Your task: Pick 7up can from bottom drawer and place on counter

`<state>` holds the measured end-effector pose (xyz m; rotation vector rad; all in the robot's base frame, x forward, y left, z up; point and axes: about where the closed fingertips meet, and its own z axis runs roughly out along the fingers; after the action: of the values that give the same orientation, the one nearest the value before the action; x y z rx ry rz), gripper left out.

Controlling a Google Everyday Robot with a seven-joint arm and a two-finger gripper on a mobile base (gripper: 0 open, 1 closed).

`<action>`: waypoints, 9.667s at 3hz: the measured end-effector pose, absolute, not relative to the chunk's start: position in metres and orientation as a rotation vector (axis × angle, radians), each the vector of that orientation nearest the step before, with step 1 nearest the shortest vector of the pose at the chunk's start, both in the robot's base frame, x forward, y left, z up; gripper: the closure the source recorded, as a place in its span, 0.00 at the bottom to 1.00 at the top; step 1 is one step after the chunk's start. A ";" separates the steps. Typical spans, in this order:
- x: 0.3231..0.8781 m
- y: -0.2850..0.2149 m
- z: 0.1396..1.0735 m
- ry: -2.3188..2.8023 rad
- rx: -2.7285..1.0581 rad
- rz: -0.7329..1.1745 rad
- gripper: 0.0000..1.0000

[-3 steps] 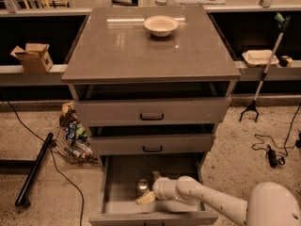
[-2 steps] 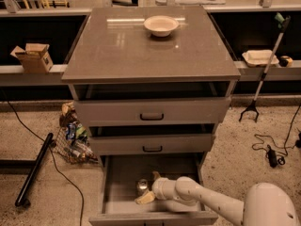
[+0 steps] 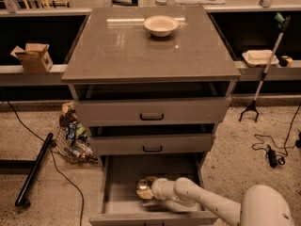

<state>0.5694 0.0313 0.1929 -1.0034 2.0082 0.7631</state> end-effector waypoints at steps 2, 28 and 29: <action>0.564 0.033 0.223 1.909 -1.016 0.812 0.95; 0.757 -0.173 0.903 2.156 -1.008 0.476 1.00; 0.760 -0.170 0.900 2.160 -1.020 0.473 0.82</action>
Offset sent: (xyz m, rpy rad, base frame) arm -0.0075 -0.0082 0.0558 0.1069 -0.1012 0.0518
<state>0.7603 -0.1702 0.9003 -1.0199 2.1604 0.4726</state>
